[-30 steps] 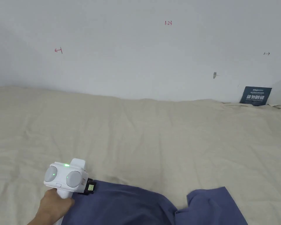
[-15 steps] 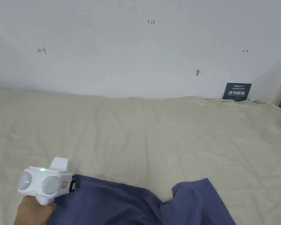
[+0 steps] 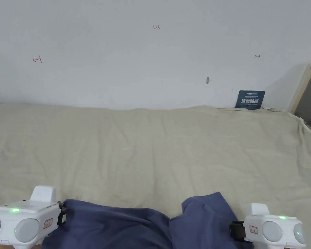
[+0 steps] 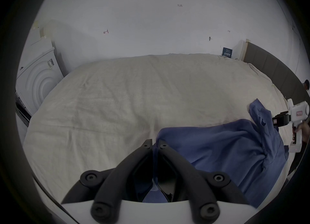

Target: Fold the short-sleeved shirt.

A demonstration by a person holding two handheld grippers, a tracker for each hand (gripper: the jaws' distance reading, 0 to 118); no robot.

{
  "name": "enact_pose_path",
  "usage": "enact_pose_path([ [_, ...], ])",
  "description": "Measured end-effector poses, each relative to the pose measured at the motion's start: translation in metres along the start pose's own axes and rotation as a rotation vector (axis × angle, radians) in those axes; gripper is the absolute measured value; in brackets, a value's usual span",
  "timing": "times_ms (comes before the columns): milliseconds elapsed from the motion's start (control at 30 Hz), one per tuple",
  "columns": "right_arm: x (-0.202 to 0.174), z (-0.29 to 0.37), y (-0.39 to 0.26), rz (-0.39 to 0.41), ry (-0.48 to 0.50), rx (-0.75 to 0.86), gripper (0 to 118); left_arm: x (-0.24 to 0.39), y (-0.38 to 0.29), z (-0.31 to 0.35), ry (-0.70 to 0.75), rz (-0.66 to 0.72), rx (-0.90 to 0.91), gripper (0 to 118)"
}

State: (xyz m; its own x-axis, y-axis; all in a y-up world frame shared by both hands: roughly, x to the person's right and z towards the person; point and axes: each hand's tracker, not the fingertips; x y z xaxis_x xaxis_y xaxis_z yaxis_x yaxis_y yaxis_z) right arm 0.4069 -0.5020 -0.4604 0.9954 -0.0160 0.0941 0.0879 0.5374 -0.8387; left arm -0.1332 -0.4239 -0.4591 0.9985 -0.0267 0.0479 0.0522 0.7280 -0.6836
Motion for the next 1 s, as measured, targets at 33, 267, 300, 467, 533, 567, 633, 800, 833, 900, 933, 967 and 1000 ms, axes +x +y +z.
enact_pose_path([
  [33,-0.001,-0.006,0.000,0.003,0.000,-0.032,72,0.003,-0.001,0.002,0.001,-0.008,-0.002,0],
  [267,-0.016,-0.008,-0.001,0.046,-0.044,-0.038,59,0.000,-0.007,-0.004,0.007,-0.041,-0.020,0],
  [300,-0.016,-0.007,0.001,0.040,-0.052,-0.044,46,-0.007,-0.011,-0.021,0.008,-0.047,-0.025,0],
  [467,-0.021,-0.001,0.002,0.081,-0.082,-0.036,1,-0.024,-0.019,-0.051,0.004,-0.039,-0.036,0],
  [533,-0.021,0.000,0.001,0.100,-0.085,-0.025,0,-0.031,-0.019,-0.056,0.003,-0.031,-0.036,0],
  [567,-0.021,0.003,-0.001,0.102,-0.084,-0.009,0,-0.032,-0.019,-0.056,0.001,-0.025,-0.035,0],
  [633,-0.022,0.012,-0.005,0.086,-0.083,0.026,0,-0.037,-0.018,-0.058,0.000,-0.020,-0.031,0],
  [800,-0.014,0.038,-0.014,0.054,-0.040,0.138,0,-0.049,-0.011,-0.059,0.002,-0.023,-0.012,0],
  [833,-0.011,0.042,-0.015,0.046,-0.027,0.145,0,-0.050,-0.009,-0.058,0.002,-0.019,-0.007,0],
  [900,-0.004,0.049,-0.018,0.003,0.006,0.181,0,-0.056,-0.005,-0.056,0.003,-0.011,0.009,0],
  [933,-0.002,0.053,-0.018,-0.003,0.012,0.190,0,-0.059,-0.003,-0.055,0.006,-0.011,0.016,0],
  [967,-0.001,0.058,-0.020,-0.009,0.009,0.208,0,-0.028,-0.004,-0.001,0.013,-0.018,0.035,0],
  [1000,0.000,0.062,-0.020,-0.011,0.016,0.208,0,-0.019,-0.004,0.018,0.011,-0.016,0.039,0],
])
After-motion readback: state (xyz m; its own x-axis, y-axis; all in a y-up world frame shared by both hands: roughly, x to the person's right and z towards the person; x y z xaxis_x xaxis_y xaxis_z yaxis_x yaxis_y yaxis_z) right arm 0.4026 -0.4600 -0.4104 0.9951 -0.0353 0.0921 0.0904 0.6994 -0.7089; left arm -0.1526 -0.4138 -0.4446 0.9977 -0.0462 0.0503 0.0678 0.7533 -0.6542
